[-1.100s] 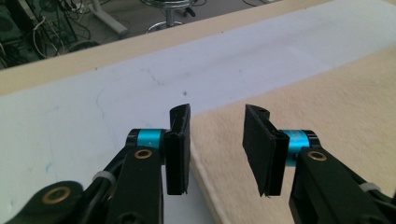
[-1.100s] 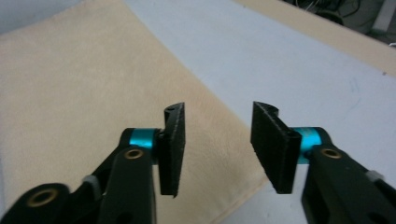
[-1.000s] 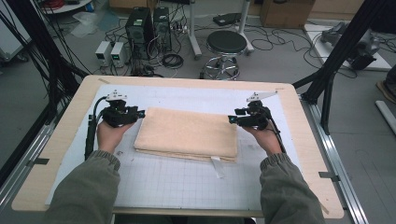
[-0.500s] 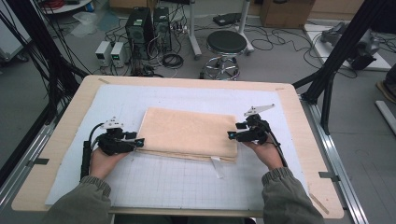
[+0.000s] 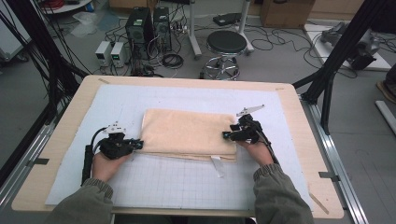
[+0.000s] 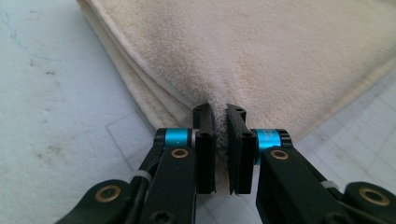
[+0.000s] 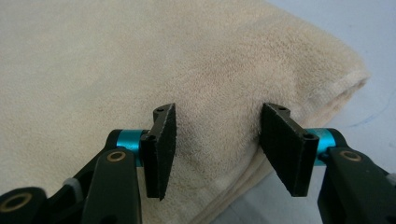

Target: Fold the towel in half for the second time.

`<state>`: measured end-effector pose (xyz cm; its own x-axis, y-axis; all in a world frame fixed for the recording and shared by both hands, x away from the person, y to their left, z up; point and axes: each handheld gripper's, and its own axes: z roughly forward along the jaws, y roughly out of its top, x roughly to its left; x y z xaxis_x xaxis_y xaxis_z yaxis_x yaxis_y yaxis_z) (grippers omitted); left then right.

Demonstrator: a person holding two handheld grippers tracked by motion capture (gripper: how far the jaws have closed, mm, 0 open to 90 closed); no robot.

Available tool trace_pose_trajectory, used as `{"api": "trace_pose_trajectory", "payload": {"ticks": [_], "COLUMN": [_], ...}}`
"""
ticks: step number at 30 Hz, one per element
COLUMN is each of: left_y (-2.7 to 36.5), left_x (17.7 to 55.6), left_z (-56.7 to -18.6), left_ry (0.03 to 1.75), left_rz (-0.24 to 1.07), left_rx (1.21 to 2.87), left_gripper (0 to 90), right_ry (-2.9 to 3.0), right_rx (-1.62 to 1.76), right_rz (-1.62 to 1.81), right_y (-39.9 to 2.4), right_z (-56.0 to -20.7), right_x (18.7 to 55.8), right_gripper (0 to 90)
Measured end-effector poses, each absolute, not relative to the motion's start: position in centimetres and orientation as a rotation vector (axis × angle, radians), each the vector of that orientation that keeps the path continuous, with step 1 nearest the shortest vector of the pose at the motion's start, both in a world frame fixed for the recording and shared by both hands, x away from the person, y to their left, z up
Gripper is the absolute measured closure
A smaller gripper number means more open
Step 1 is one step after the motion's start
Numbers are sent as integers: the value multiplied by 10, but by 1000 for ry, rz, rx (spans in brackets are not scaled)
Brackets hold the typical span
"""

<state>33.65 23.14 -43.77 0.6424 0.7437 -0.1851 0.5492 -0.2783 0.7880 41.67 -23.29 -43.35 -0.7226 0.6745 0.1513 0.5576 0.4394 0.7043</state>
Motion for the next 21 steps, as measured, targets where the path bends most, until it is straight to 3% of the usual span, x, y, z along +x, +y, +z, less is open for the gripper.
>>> {"api": "trace_pose_trajectory", "payload": {"ticks": [10,15,21], "left_y": [232,235,236], "left_x": [327,329,327], "left_z": [-435,-436,-434], "left_ry": [1003,1024,1018], "left_rz": [316,368,380], "left_rx": [1950,1943,1926], "left_gripper": [803,611,595], "right_ry": [2518,2480,2536], "right_rx": [1049,975,842], "right_rz": [1164,1244,1271], "right_y": [-231,-238,-232], "right_z": [-428,-407,-391], "right_x": [419,401,372], "right_gripper": [454,441,485]}}
